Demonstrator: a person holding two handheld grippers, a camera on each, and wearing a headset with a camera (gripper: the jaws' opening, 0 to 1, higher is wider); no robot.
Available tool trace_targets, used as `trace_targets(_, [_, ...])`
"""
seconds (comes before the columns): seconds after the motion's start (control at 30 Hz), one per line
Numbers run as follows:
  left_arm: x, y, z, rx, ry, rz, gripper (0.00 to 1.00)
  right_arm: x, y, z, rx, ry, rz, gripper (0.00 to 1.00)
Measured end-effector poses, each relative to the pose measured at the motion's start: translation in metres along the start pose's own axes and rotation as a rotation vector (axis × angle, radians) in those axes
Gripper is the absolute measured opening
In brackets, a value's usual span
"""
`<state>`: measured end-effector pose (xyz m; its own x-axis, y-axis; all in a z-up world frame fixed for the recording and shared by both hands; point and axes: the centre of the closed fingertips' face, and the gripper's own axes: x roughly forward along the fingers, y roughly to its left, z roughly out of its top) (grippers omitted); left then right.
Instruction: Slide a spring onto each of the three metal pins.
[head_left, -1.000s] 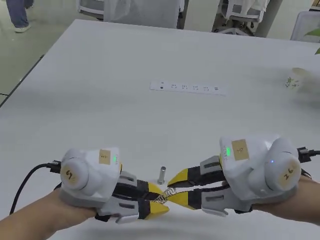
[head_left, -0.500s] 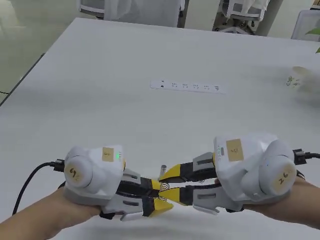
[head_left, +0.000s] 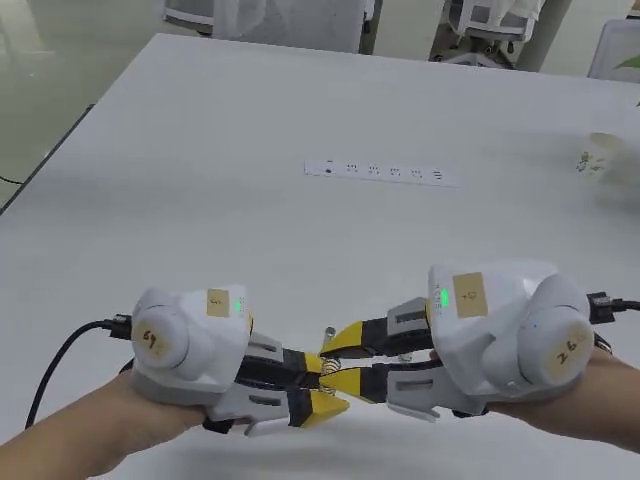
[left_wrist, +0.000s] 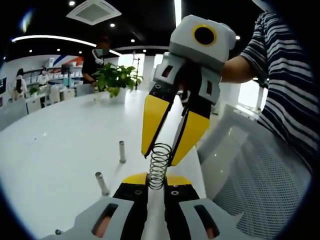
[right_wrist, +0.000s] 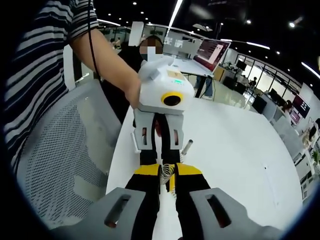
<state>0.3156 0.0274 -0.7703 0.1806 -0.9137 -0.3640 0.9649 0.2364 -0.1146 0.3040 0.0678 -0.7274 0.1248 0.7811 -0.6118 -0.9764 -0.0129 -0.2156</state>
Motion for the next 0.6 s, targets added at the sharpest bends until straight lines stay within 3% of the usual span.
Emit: trace_targets(0.6, [-0.0051, 0.0021, -0.0054, -0.022, 0.001, 0.036, 0.12, -0.0028, -0.0023, -0.0007, -0.008, 0.01, -0.012, 0.07])
